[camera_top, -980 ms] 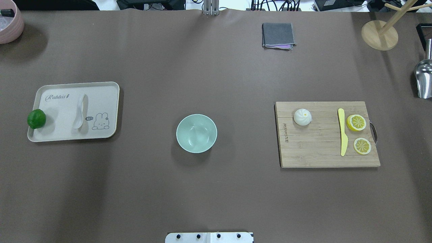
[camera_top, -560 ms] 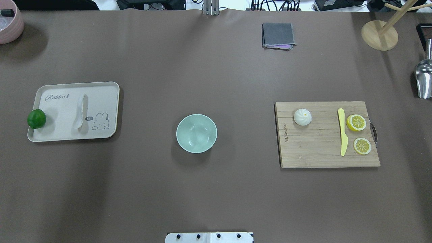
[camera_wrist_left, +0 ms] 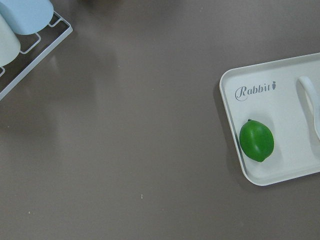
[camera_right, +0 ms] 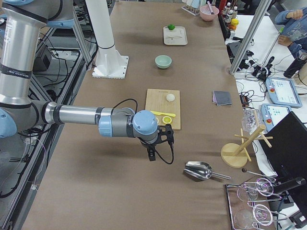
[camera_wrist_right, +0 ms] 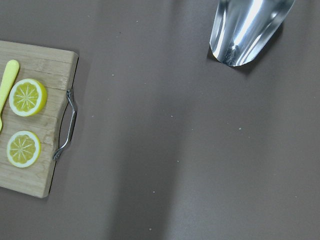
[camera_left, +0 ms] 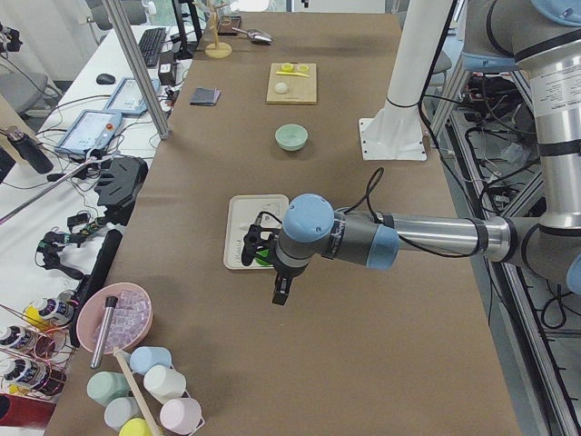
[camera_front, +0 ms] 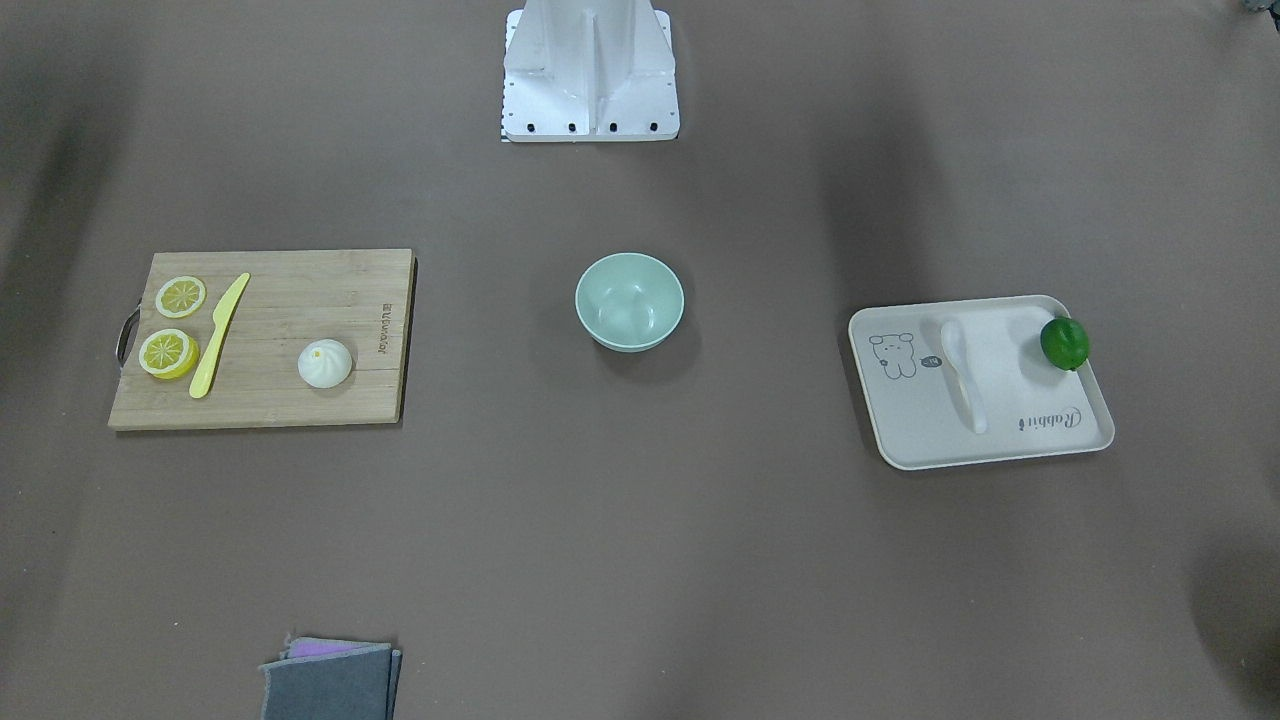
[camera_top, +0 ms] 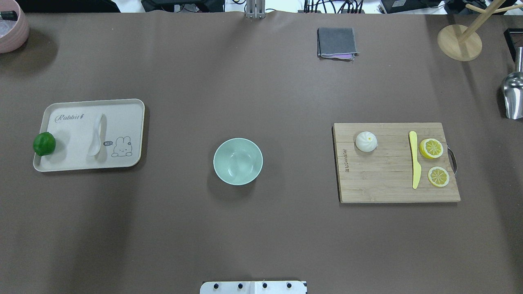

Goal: Put spoon and bun in bowl

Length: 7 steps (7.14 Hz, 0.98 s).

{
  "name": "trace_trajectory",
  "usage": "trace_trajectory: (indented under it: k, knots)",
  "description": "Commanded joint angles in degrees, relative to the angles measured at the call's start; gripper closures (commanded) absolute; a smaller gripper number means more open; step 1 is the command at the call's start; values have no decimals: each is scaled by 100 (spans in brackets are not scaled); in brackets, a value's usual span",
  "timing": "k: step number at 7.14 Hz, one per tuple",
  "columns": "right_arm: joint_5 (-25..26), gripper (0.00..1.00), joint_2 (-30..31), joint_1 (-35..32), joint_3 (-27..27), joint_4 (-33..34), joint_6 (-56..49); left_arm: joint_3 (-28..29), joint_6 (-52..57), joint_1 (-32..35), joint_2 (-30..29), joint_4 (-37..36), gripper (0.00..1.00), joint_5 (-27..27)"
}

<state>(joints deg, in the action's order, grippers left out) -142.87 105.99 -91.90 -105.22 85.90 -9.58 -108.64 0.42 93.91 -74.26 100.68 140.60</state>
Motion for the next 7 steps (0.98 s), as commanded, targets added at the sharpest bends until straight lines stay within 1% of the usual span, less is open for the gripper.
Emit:
trace_trajectory:
  k: [1,2,3,5,6,7]
  knots:
    - [5,0,-16,-4,1,-3,8,123,-7,-4,8,12,2,-32]
    - [5,0,-17,-4,10,-3,0,228,28,-4,-44,239,2,-41]
    - [-4,0,36,-21,-95,-46,-70,273,2,5,34,607,2,-59]
    - [-30,0,115,-21,-52,-388,-45,273,19,-4,130,654,2,-24]
    - [-13,0,133,-21,-26,-598,-27,299,-7,-4,166,907,2,-50]
    - [-30,0,168,-21,-34,-635,-18,299,-25,-4,201,996,2,-50]
